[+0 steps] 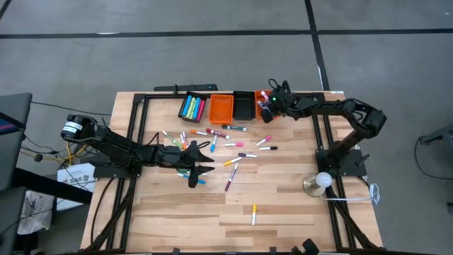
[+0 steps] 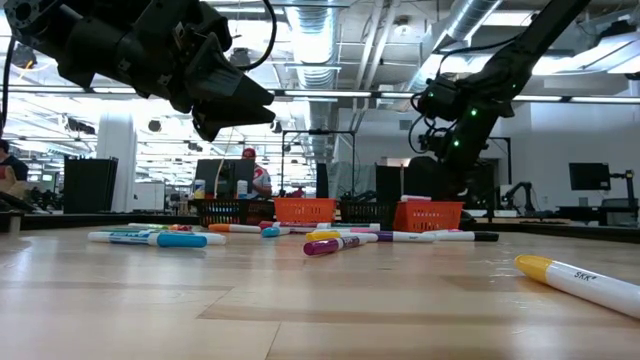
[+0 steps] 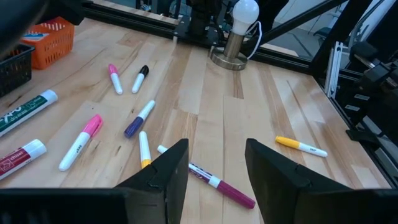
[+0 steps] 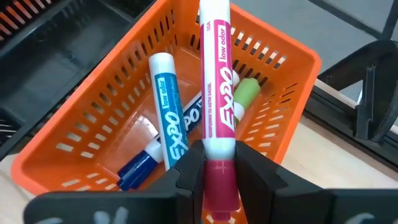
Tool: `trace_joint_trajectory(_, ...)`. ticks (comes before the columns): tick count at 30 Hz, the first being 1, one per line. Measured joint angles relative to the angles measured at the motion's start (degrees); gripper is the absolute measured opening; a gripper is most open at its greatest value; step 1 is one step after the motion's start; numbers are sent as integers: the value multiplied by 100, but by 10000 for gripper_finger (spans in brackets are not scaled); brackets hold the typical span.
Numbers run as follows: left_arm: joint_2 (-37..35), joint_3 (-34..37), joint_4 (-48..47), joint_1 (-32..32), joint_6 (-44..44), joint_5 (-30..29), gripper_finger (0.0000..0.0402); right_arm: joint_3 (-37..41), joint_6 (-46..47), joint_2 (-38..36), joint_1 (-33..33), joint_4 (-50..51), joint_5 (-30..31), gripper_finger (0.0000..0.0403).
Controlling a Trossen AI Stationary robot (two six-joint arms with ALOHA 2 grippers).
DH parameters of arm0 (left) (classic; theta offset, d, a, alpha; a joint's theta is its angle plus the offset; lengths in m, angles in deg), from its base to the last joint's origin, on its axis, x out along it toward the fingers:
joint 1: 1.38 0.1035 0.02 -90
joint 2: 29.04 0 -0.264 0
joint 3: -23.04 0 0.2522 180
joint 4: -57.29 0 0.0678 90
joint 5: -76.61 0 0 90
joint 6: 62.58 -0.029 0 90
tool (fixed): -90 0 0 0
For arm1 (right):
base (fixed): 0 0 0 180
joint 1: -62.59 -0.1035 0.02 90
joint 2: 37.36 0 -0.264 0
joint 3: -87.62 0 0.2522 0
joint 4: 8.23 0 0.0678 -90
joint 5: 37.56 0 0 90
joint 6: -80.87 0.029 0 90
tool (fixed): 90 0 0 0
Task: Pick & Place Markers
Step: Put the big pink marker pen into the right orange basket
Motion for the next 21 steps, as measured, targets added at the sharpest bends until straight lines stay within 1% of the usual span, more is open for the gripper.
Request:
trace_joint_trajectory(4, -1, 0, 1, 0, 0, -2, 155, 0, -1, -2, 0, 0, -119, 66)
trace_joint_trajectory(21, -1, 0, -1, 0, 0, -2, 155, 0, -3, -4, 0, 0, -115, 66)
